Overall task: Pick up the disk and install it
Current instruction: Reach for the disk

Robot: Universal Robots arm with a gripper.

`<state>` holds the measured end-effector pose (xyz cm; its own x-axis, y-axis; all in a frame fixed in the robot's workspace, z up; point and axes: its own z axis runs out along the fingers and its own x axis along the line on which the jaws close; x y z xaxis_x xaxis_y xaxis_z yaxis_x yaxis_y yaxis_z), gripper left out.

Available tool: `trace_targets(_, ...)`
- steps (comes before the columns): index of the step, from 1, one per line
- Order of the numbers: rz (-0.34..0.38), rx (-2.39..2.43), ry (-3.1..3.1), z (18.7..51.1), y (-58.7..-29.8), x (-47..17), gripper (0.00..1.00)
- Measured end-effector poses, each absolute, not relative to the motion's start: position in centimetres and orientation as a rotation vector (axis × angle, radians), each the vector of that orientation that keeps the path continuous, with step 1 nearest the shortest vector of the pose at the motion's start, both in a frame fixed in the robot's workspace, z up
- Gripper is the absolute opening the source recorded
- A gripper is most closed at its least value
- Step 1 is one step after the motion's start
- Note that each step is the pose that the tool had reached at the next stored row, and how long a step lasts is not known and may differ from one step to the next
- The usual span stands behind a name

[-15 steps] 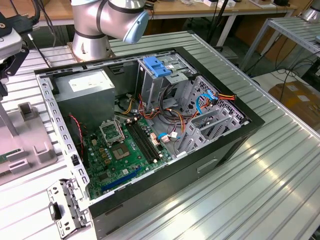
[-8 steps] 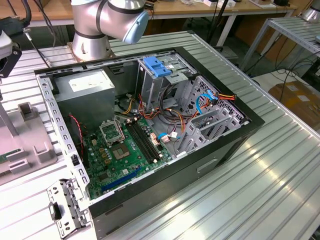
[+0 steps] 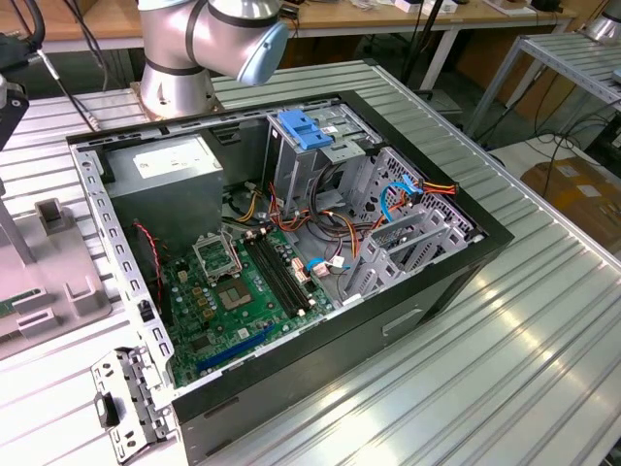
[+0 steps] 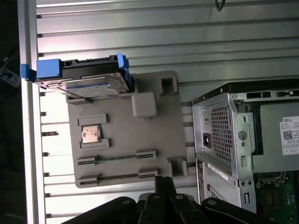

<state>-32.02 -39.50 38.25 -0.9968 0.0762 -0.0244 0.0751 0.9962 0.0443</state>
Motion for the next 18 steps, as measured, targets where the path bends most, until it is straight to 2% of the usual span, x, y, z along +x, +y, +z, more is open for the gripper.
trace_targets(18,0.068,0.118,3.112,37.8,-38.8,-34.2,0.11)
